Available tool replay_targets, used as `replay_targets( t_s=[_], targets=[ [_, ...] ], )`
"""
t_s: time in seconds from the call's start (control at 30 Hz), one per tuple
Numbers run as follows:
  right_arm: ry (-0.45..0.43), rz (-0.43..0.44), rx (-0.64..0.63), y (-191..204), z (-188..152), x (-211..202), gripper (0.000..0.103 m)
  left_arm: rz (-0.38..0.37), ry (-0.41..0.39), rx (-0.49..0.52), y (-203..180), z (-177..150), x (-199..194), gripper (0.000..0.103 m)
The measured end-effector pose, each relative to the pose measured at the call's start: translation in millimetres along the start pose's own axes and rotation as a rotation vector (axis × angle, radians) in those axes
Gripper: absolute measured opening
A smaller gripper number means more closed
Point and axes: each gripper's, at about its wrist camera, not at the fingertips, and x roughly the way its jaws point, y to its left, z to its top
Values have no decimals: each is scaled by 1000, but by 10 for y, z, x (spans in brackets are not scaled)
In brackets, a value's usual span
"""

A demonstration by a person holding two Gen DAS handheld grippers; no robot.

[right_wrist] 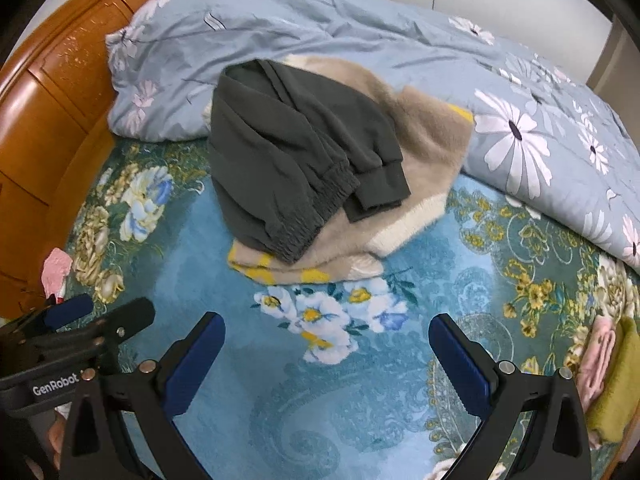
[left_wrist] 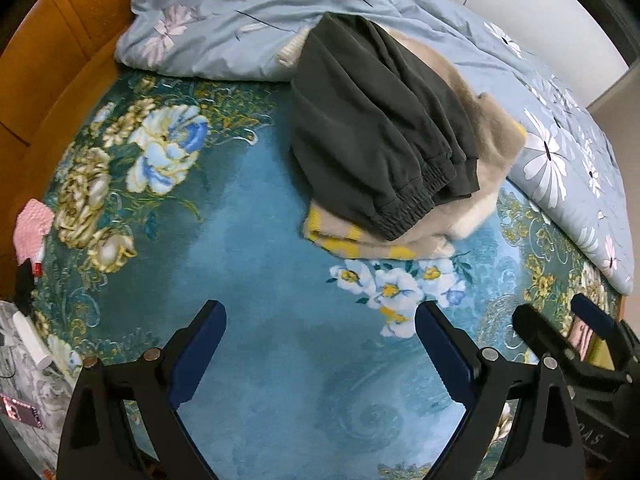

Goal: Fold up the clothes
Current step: 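Move both grippers toward the dark grey sweatpants on the clothes pile, then grasp the sweatpants cuff with the left gripper and lift it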

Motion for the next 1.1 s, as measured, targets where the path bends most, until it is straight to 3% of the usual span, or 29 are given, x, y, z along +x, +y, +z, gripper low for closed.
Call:
replay_targets(
  t_s=[0.27, 0.5, 0.73, 0.87, 0.97, 1.0, 1.03, 1.07, 1.1],
  targets=[
    [76, -57, 5, -39, 178, 330, 103, -30, 41, 43, -77, 259, 403, 96],
    [135, -83, 33, -216, 229, 609, 103, -25, 82, 138, -364, 483, 837, 96],
    [180, -103, 113, -537, 59, 647, 103, 76, 39, 394, -973, 640, 1256, 96],
    [206, -119, 167, -737, -134, 567, 103, 190, -23, 525, -1292, 711, 1464, 95],
    [225, -137, 188, -884, -268, 493, 103, 265, -45, 613, -1409, 745, 1580, 74],
    [228, -144, 193, -929, -306, 463, 103, 269, -38, 628, -1404, 768, 1599, 59],
    [230, -150, 197, -969, -340, 439, 103, 255, -36, 619, -1375, 792, 1582, 32],
    [229, -155, 202, -1002, -368, 422, 103, 238, -42, 575, -1299, 831, 1521, 23],
    [229, -157, 210, -1031, -395, 404, 103, 226, -51, 530, -1221, 870, 1458, 0]
  ],
)
